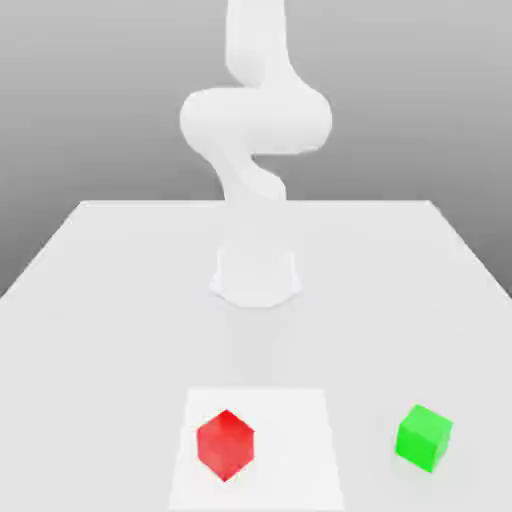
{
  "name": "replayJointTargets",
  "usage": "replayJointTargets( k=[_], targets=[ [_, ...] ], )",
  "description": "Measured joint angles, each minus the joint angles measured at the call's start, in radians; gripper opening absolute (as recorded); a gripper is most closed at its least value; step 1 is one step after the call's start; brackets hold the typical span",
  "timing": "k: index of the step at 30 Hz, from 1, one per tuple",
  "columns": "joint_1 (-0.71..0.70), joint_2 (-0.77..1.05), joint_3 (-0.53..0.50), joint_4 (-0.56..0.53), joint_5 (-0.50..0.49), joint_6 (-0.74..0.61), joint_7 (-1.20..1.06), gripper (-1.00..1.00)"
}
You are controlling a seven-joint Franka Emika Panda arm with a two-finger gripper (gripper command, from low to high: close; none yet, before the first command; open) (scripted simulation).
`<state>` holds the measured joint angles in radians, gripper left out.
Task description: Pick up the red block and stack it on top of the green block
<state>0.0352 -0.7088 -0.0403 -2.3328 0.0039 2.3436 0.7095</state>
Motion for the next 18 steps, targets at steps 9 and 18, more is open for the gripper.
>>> replayJointTargets(
  k=[9, 18],
  targets=[
    [0.11, 0.332, -0.136, -0.119, 0.034, 0.159, -0.344, 0.0],
    [0.147, 0.659, -0.198, -0.236, 0.083, 0.314, -0.692, 0.0]
  ],
)
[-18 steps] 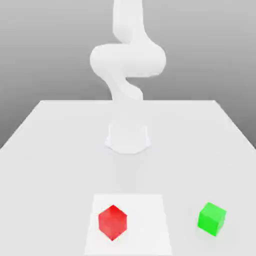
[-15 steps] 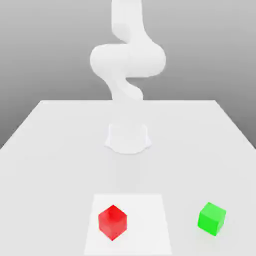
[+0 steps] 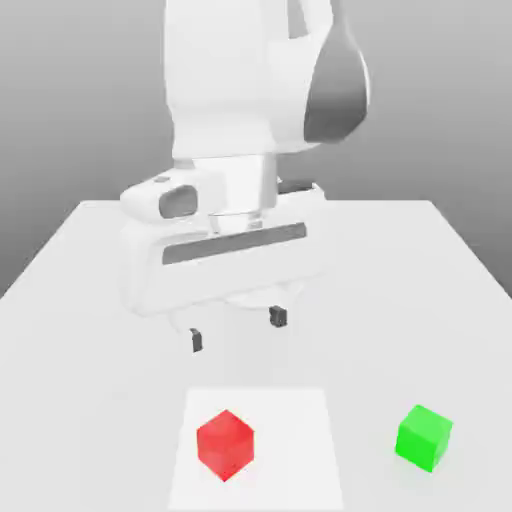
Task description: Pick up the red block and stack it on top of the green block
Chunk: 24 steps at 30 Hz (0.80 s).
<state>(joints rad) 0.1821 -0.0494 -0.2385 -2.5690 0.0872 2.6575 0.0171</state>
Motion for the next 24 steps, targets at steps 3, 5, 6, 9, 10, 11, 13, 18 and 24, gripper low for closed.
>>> replayJointTargets(
  k=[3, 5, 6, 9, 10, 11, 13, 18, 24],
  targets=[
    [-0.012, 0.106, 0.001, -0.039, -0.007, 0.053, -0.099, 0.0],
    [-0.023, 0.177, 0.01, -0.05, 0.0, 0.098, -0.147, 0.0],
    [-0.031, 0.213, 0.021, -0.048, 0.016, 0.125, -0.166, 0.0],
    [-0.07, 0.321, 0.072, -0.034, 0.076, 0.212, -0.217, 0.0],
    [-0.082, 0.354, 0.088, -0.029, 0.094, 0.239, -0.231, -1.0],
    [-0.082, 0.354, 0.088, -0.029, 0.094, 0.239, -0.231, -1.0],
    [-0.082, 0.354, 0.088, -0.029, 0.094, 0.238, -0.23, -1.0],
    [-0.078, 0.336, 0.082, -0.032, 0.08, 0.223, -0.221, -1.0],
    [-0.017, 0.164, 0.074, -0.047, -0.032, 0.069, -0.1, -1.0]
  ],
)
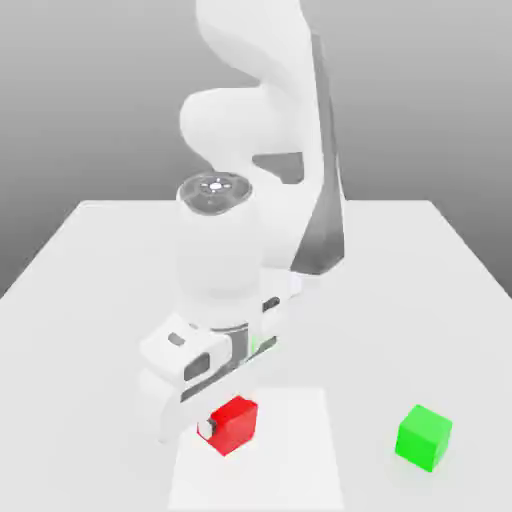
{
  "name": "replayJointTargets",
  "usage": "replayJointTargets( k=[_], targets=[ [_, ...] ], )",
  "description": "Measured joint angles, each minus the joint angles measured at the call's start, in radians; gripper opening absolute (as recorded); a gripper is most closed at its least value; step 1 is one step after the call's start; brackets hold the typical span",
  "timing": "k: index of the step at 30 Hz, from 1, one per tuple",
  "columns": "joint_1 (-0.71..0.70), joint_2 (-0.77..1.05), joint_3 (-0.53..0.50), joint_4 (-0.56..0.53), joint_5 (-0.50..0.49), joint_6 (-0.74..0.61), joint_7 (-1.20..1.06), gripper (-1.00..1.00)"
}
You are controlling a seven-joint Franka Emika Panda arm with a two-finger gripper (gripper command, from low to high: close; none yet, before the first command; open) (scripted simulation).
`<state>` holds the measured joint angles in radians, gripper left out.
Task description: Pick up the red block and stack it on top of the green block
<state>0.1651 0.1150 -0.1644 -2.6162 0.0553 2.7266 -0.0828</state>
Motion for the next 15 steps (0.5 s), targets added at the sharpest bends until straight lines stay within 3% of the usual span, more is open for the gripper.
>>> replayJointTargets(
  k=[7, 11, 12, 15],
  targets=[
    [0.297, -0.029, 0.167, 0.064, -0.051, -0.09, 0.249, -1.0],
    [0.313, 0.093, 0.175, 0.081, -0.06, 0.015, 0.284, -1.0],
    [0.314, 0.12, 0.175, 0.083, -0.061, 0.04, 0.286, 1.0],
    [0.314, 0.12, 0.175, 0.083, -0.061, 0.04, 0.286, 1.0]
  ],
)
